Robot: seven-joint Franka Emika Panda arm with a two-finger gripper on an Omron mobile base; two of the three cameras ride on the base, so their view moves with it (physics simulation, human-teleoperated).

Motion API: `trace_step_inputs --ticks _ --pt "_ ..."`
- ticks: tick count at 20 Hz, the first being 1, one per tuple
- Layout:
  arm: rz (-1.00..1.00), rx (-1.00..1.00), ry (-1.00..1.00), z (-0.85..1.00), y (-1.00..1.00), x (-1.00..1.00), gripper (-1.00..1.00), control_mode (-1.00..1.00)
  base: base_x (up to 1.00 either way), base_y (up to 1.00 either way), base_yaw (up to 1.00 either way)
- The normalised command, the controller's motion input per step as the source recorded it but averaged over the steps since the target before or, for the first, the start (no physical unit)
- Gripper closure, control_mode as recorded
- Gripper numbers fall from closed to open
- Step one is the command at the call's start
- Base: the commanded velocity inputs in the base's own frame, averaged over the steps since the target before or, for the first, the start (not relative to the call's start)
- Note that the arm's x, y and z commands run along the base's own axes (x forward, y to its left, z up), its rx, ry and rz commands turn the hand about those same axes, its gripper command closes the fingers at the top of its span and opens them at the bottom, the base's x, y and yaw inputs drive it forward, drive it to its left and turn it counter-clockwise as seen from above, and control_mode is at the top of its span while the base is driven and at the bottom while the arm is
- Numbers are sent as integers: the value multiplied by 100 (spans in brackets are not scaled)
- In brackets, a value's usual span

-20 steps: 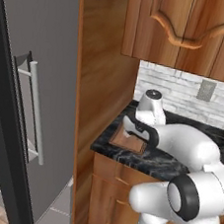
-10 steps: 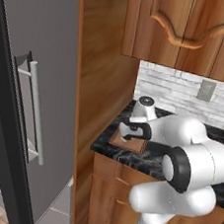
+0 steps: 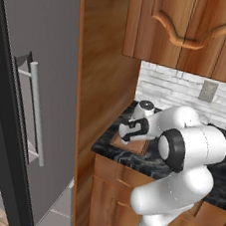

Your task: Retrieve a lemon from the fridge and place it on the cutting board with the fish.

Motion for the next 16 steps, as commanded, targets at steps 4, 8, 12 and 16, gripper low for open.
trace_step_inputs --ticks 4,8,12,16 --pt "7 -1 0 -31 0 19 100 -100 0 0 0" --pt "8 0 0 -6 0 18 100 -100 0 0 0" --pt "7 0 0 0 0 15 -100 -100 0 0 0" --pt "5 0 0 0 0 9 -100 -100 0 0 0"
